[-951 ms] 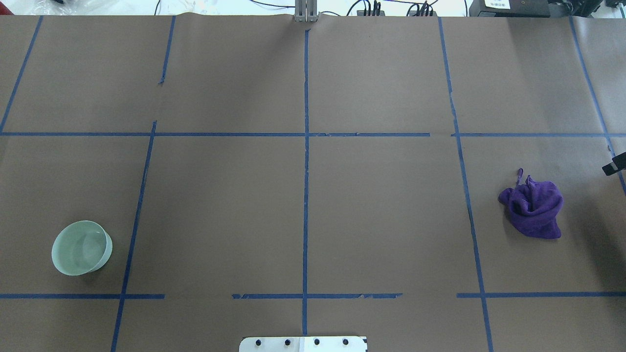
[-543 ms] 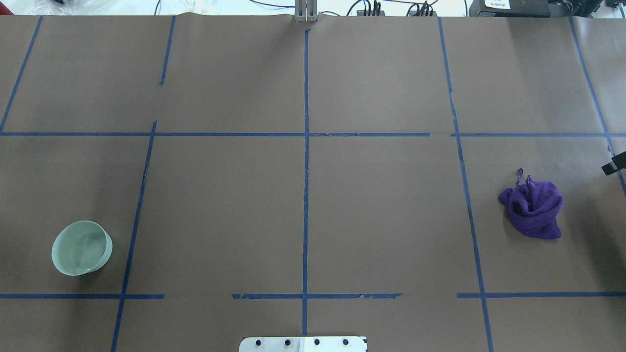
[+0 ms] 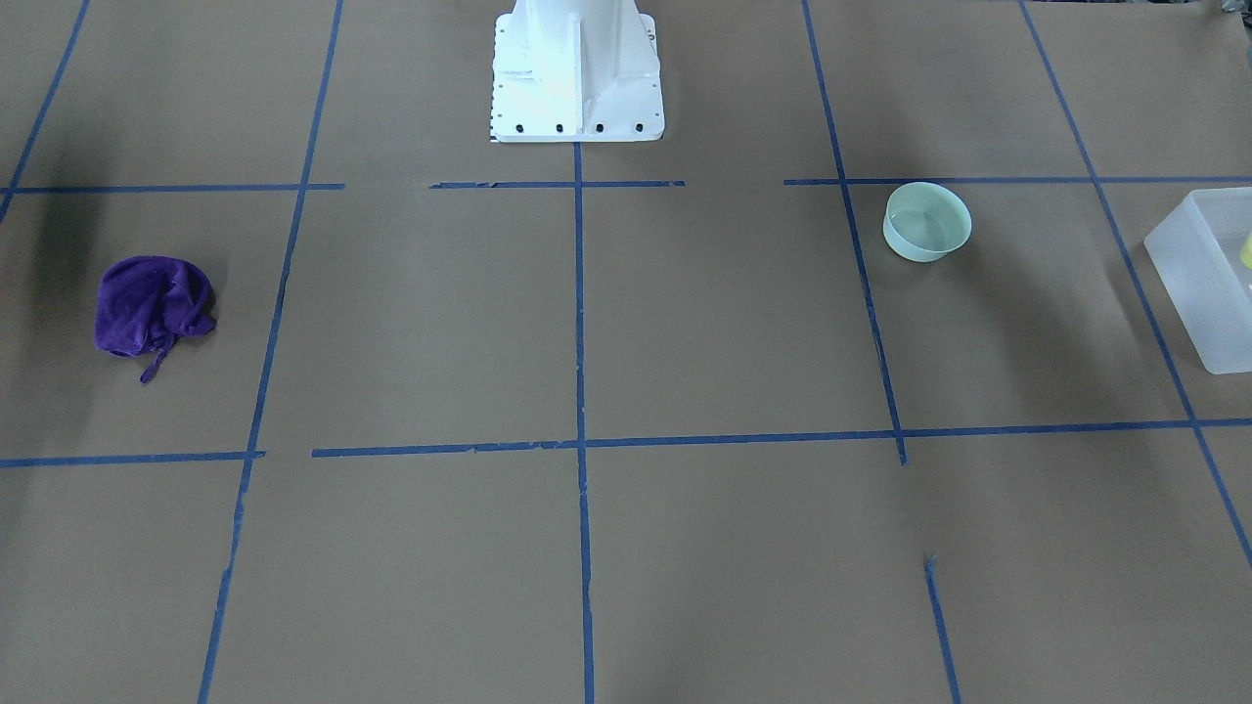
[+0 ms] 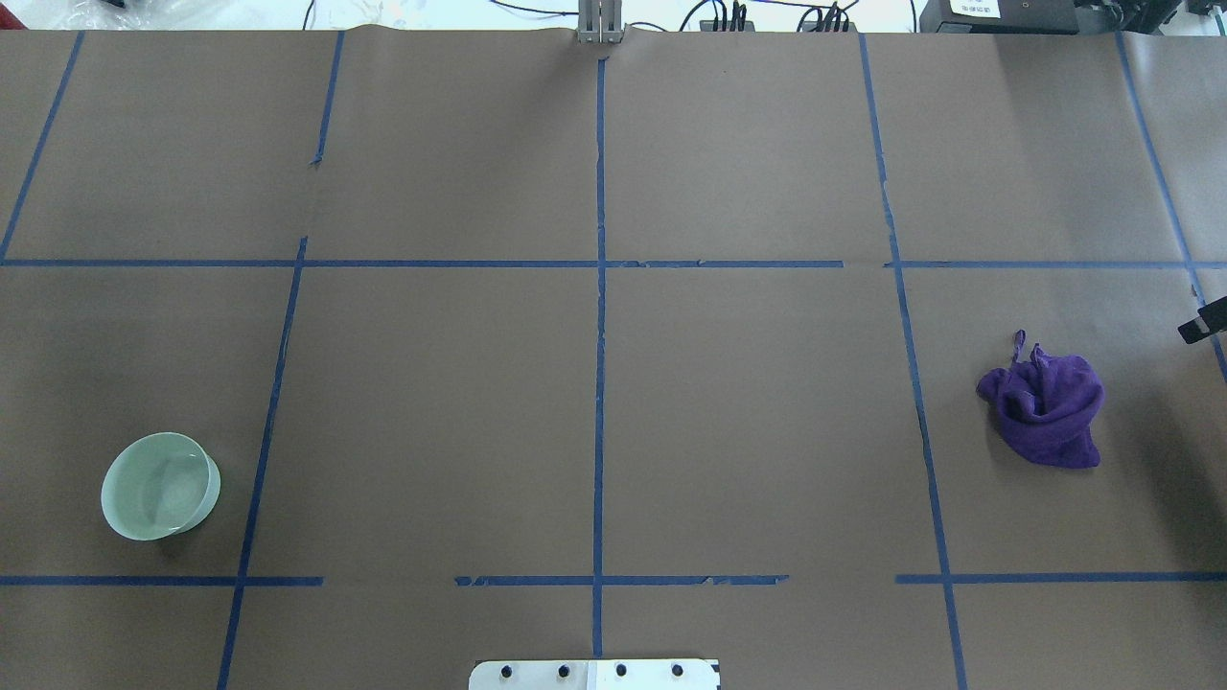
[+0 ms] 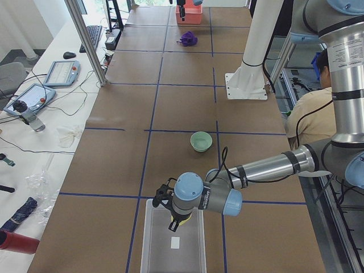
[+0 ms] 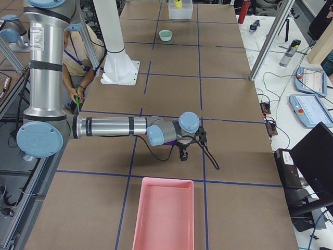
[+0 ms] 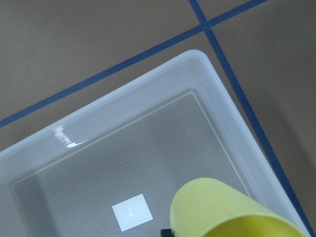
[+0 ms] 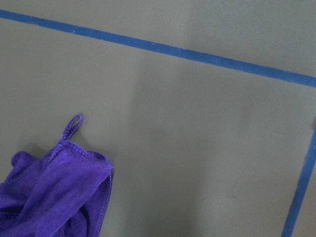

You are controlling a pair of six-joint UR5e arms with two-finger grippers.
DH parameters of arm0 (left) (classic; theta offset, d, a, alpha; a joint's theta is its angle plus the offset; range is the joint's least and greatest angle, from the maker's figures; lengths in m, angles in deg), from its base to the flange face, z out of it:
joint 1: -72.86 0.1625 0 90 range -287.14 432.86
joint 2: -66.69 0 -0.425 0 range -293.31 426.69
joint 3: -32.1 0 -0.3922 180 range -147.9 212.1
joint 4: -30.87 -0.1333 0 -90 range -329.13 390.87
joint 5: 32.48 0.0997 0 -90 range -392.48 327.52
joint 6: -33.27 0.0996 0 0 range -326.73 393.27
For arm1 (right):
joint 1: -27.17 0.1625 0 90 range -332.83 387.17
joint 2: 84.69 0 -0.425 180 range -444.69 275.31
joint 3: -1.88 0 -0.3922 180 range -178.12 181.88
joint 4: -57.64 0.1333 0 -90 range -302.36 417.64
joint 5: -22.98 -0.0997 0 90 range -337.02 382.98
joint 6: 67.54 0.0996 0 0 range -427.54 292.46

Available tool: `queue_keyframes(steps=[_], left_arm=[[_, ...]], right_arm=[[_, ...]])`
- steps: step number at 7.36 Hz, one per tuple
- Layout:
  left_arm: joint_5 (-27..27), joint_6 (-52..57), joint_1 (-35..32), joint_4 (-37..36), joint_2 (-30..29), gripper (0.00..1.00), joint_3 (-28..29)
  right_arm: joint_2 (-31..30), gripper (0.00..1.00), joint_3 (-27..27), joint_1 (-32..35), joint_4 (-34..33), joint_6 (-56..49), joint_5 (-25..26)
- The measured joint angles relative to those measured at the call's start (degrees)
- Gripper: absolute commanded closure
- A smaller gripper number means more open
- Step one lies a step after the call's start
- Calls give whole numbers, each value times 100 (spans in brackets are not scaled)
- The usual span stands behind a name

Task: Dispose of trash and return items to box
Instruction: 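Lower the yellow cup into the clear bin and release it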

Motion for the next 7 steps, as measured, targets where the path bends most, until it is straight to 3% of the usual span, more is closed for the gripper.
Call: queue_keyframes(steps=[4, 7], left_arm=[[-497, -45, 22, 340, -47, 89, 546], [-755, -38, 24, 350, -49, 21, 673]], right_arm=[[-5, 0, 44, 0, 1, -5, -38], [-8, 0, 41, 5, -2, -4, -44]])
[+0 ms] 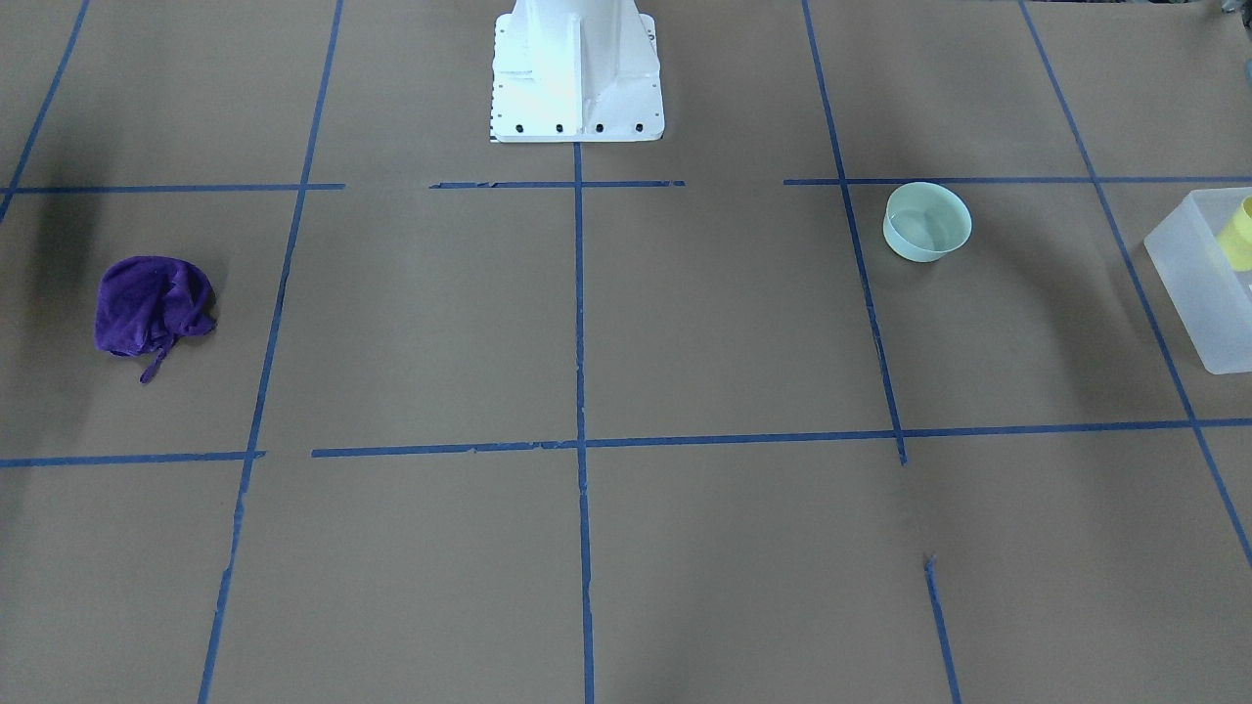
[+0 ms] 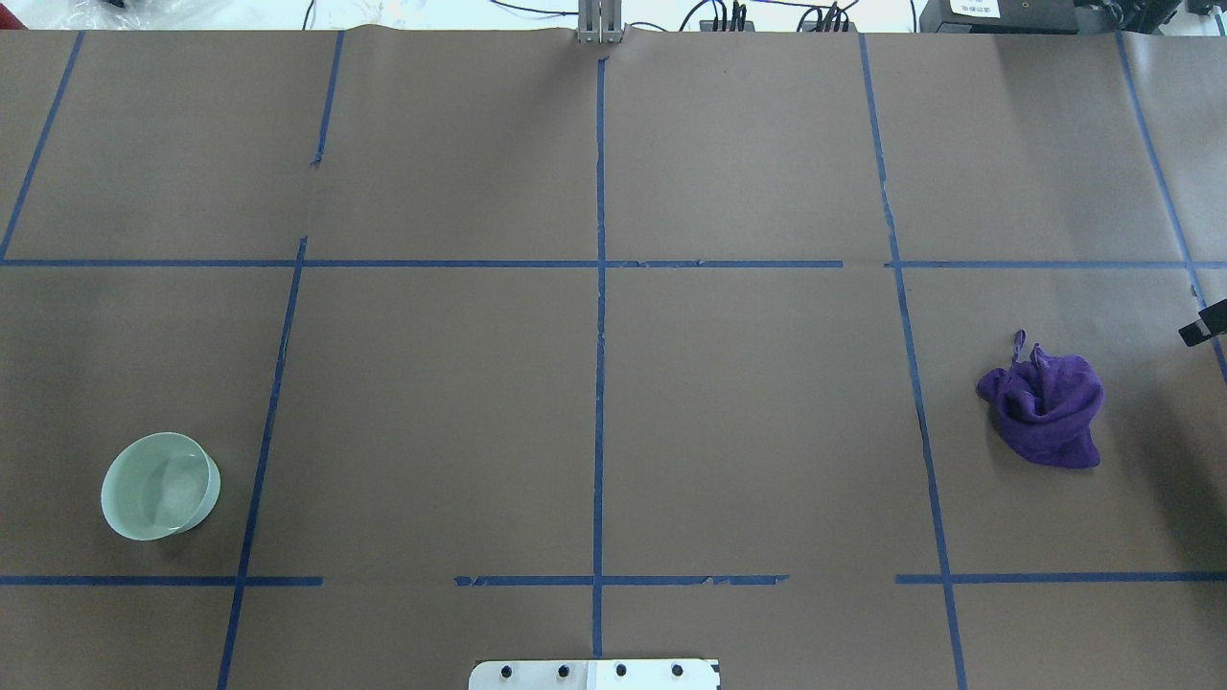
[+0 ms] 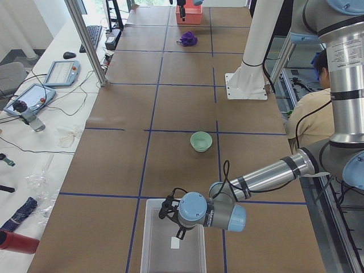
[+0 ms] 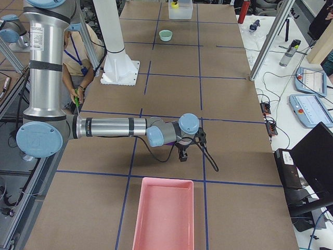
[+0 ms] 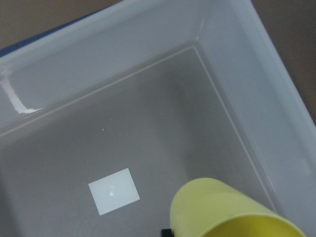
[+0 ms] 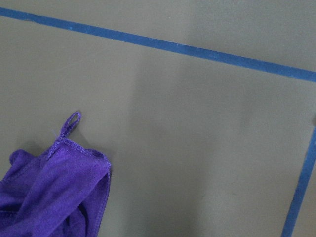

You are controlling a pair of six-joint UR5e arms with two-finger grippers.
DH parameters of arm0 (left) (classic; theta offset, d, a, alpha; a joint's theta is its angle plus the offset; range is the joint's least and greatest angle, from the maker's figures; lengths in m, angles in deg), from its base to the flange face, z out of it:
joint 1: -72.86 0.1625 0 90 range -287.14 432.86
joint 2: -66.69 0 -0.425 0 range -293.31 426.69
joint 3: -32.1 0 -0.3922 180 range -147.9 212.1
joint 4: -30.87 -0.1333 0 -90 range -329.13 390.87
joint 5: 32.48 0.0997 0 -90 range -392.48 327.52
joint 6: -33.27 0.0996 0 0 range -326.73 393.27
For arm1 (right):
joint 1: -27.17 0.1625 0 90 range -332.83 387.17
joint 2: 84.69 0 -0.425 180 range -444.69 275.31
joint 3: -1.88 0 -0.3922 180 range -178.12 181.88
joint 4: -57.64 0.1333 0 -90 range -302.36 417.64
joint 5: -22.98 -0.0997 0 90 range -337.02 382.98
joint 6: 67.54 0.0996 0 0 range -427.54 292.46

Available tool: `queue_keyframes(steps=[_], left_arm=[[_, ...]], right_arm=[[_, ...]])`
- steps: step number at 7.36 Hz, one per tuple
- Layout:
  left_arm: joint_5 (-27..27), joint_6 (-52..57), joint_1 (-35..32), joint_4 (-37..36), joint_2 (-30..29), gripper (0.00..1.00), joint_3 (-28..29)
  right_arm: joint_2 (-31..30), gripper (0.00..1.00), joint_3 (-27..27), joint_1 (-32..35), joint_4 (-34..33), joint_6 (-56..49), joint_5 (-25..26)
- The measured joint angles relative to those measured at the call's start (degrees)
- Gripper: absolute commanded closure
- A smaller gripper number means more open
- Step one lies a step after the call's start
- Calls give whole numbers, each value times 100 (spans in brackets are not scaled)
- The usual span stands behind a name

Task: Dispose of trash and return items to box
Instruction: 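Lower the yellow cup into the clear bin and release it, then grasp the purple cloth with the right gripper while the left returns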

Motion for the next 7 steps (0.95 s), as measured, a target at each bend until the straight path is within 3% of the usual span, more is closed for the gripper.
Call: queue_keyframes(steps=[1, 3, 5, 7], left_arm=[[-24, 5, 0, 0, 4, 3, 13], [-117, -12, -1, -8, 5, 3, -131], [-118, -664, -19, -98, 39, 3, -1013], [-86, -2086, 184, -199, 91, 2, -1937]], right_arm=[[0, 0, -4, 2, 0, 1, -3], [0, 0, 1, 4, 0, 1, -1], [-2, 0, 1, 4, 1, 1, -3], [-10, 0, -22, 4, 7, 1, -6]])
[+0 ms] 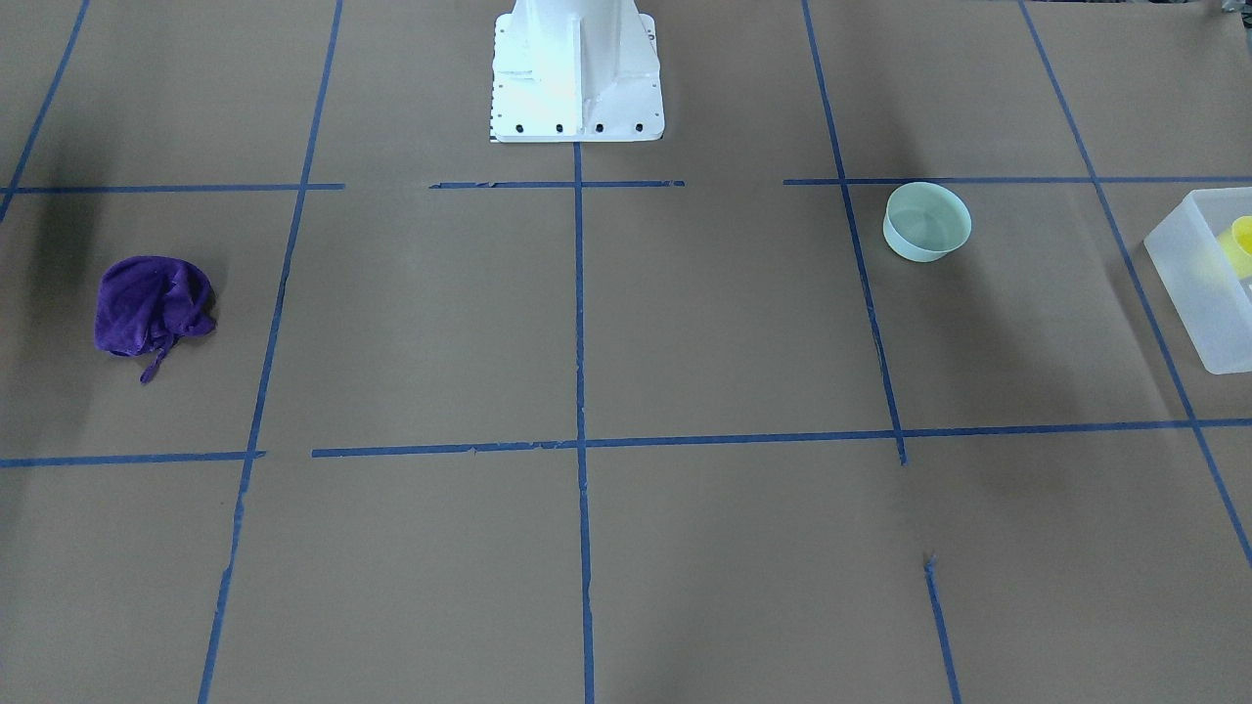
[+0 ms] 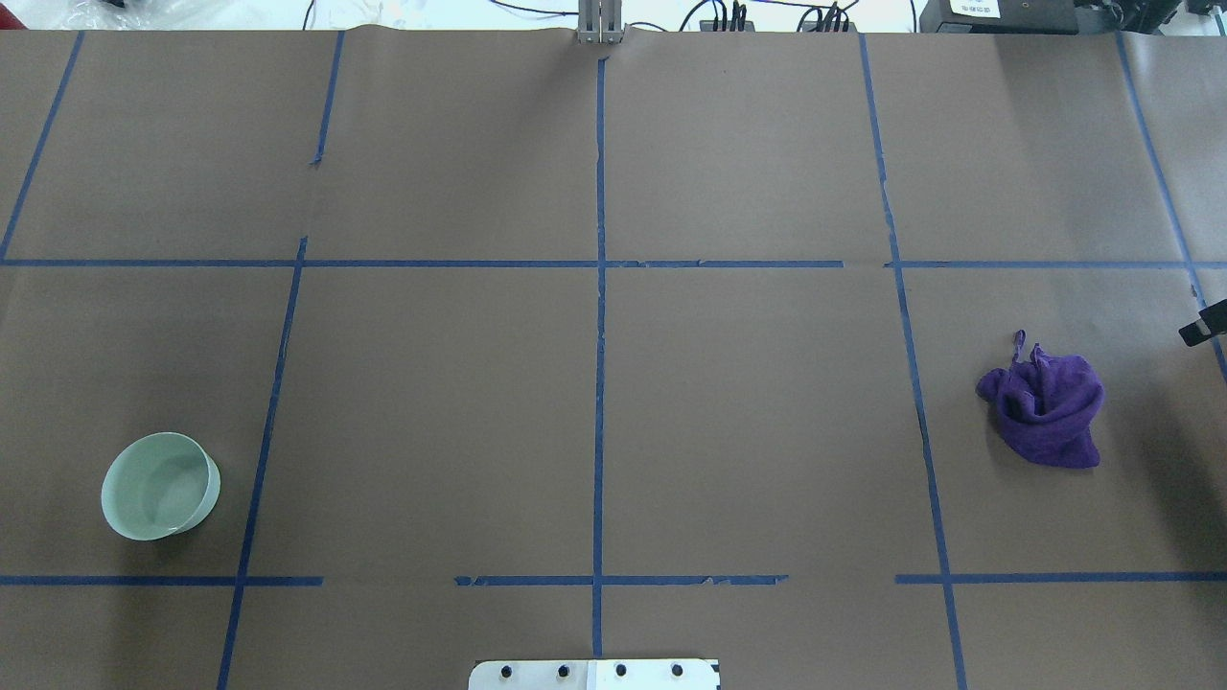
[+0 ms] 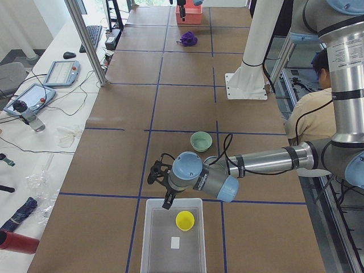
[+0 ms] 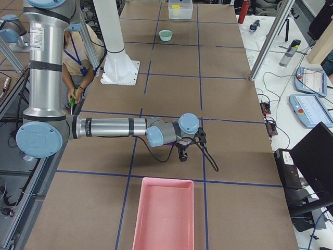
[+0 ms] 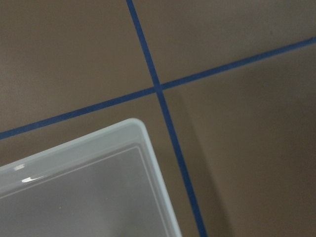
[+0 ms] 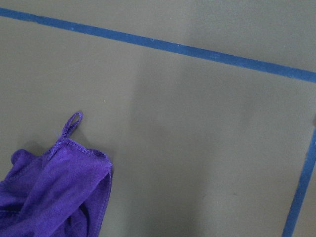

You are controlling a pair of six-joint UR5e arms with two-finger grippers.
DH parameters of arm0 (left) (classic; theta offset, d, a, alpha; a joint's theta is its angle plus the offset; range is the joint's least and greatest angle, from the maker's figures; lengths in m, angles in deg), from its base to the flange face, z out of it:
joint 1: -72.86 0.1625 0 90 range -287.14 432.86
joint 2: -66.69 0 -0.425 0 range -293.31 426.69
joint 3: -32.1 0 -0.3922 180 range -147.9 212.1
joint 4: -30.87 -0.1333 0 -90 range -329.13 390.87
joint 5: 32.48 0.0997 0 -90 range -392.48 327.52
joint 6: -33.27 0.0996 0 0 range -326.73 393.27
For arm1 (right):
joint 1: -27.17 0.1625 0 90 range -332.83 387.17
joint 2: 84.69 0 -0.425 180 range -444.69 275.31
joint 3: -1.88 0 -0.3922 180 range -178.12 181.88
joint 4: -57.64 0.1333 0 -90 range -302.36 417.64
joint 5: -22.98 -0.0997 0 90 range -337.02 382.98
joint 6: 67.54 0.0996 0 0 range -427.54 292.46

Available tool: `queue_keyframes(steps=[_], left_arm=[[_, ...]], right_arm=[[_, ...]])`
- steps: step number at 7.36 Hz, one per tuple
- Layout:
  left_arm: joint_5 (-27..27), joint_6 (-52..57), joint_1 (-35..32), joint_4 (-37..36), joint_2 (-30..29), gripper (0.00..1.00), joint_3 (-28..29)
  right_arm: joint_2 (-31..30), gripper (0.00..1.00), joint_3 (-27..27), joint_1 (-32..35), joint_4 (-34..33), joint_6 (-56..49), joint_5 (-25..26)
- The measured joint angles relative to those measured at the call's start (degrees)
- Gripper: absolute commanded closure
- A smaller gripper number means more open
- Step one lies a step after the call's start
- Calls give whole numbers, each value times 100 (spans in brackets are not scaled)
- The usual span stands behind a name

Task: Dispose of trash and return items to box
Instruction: 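Grasp the purple cloth with the right gripper while the left returns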

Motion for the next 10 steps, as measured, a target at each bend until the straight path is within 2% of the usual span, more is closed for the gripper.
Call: queue_keyframes(steps=[2, 4, 7, 9, 10], left_arm=[[96, -1316, 840, 215, 18, 2, -442], [159, -2265, 1545, 566, 35, 2, -618], [219, -2918, 2058, 726, 120, 2, -915], [223, -3237, 2251, 859, 137, 2, -1002], [223, -3414, 2354, 897, 137, 2, -1065]], right_arm=[[-1, 0, -43, 0, 1, 6, -38], [3, 0, -97, -5, 1, 26, -93], [9, 0, -315, -207, 7, 470, -108], [-7, 0, -531, -680, 257, 1373, -102], [-53, 0, -550, -1044, 831, 2306, 17]])
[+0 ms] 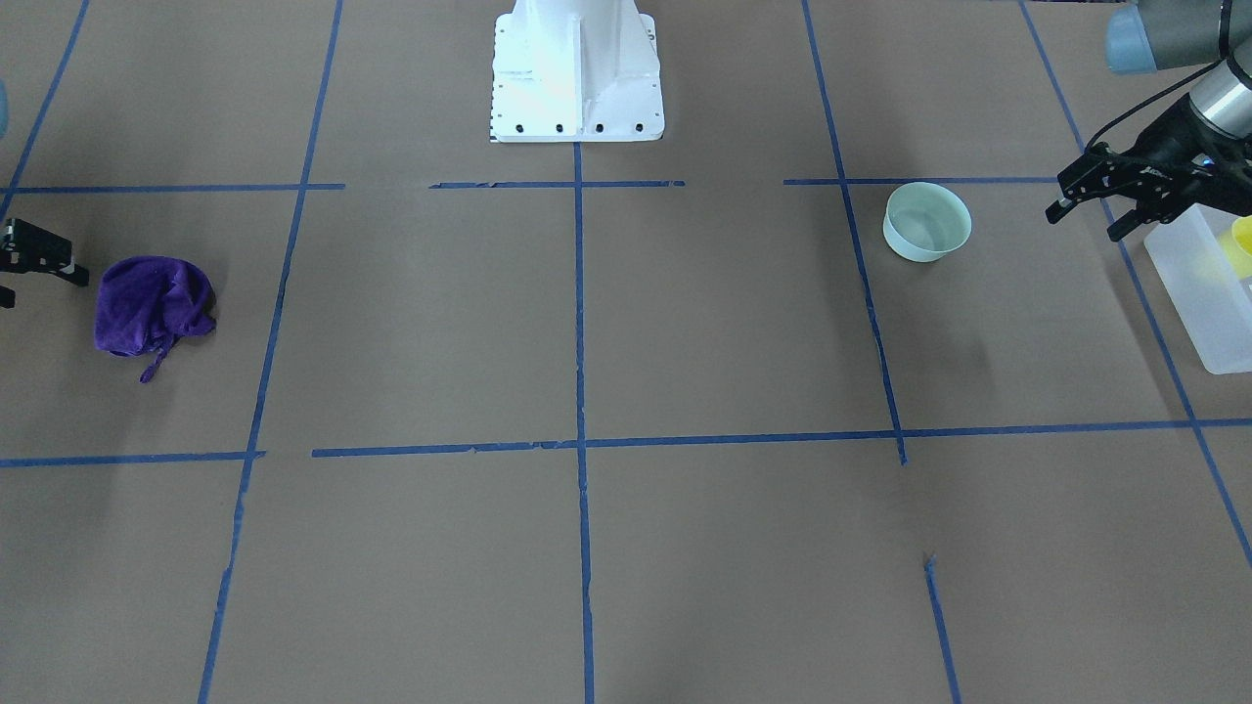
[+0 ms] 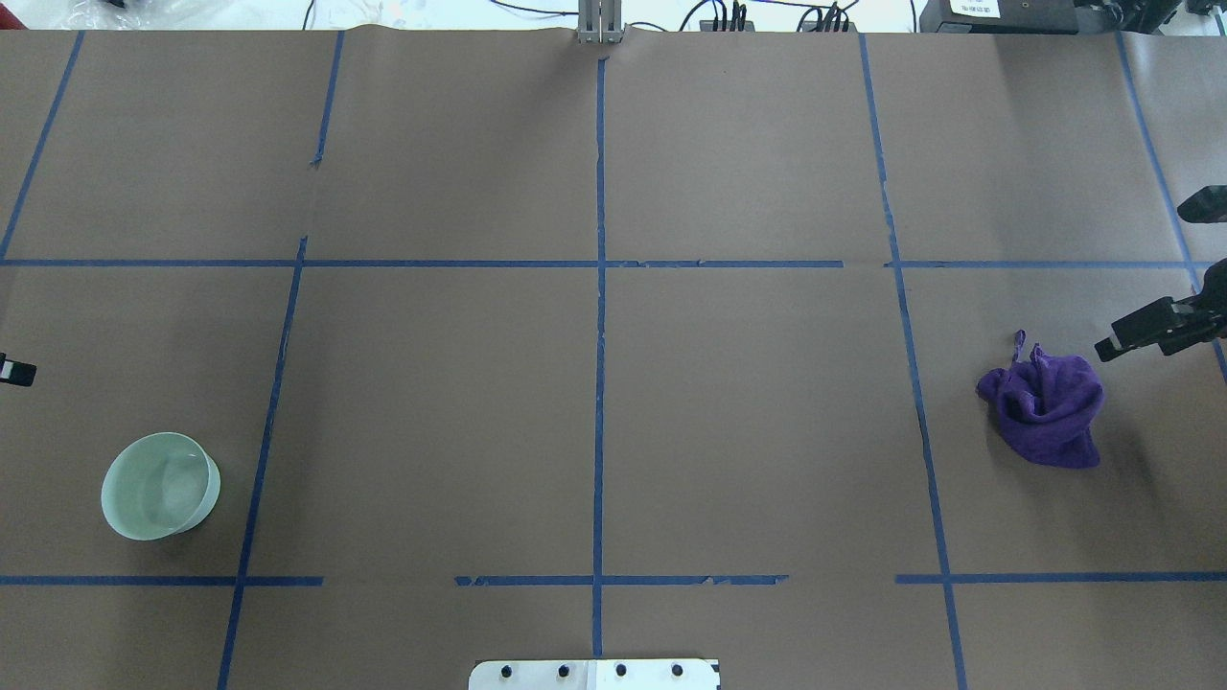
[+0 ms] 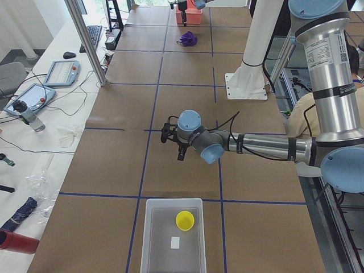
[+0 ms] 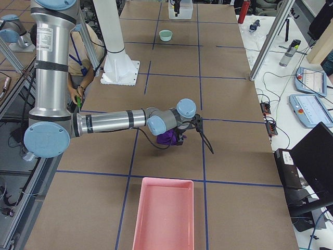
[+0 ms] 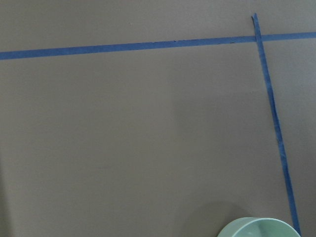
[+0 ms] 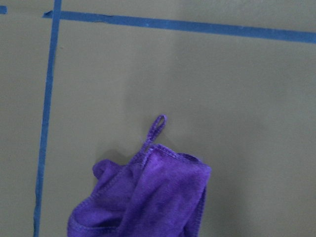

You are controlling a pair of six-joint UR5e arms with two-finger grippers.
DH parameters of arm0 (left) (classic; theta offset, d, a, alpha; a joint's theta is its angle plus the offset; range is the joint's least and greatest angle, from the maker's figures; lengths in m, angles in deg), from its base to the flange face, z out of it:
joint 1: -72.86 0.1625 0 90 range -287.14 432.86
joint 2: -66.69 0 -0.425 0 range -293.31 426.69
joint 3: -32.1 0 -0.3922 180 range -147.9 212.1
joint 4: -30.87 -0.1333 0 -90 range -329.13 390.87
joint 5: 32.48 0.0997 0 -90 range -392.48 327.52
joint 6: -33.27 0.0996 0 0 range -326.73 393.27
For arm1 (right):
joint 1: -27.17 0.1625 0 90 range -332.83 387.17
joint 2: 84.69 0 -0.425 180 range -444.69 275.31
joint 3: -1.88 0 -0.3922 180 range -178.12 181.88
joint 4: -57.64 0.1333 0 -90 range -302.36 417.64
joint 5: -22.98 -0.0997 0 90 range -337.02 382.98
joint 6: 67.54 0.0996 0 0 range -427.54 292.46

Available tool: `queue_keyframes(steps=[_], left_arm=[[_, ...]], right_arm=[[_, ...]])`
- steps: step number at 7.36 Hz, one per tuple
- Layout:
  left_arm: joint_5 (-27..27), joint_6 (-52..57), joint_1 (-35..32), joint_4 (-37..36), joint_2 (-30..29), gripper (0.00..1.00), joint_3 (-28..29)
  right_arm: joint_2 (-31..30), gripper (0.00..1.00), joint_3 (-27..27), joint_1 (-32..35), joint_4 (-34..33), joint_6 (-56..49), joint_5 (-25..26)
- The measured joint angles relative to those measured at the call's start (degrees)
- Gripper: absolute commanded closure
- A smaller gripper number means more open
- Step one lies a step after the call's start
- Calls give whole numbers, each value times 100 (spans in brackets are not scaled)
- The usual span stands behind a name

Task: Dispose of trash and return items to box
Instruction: 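Grasp the purple cloth with the right gripper while the left returns, then carry the purple cloth off-table into the pink bin with the right gripper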

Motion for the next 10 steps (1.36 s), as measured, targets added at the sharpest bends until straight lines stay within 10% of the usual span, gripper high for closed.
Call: queue_keyframes(steps=[1, 2, 3, 6, 10], left_arm=[[0, -118, 71, 15, 2, 2, -59], [0, -169, 100, 20, 5, 2, -95], [0, -186, 111, 22, 12, 1, -111], [0, -210, 116, 63, 35, 1, -131], [0, -323, 122, 78, 189, 1, -335]], right_arm=[[-51, 0, 109, -390, 736, 991, 222], [-86, 62, 399, -692, 1407, 1690, 397], [-89, 100, 734, -841, 1880, 2053, 489], [-66, 100, 962, -901, 2262, 2638, 457], [-303, 100, -248, 242, 1808, 2798, -43]])
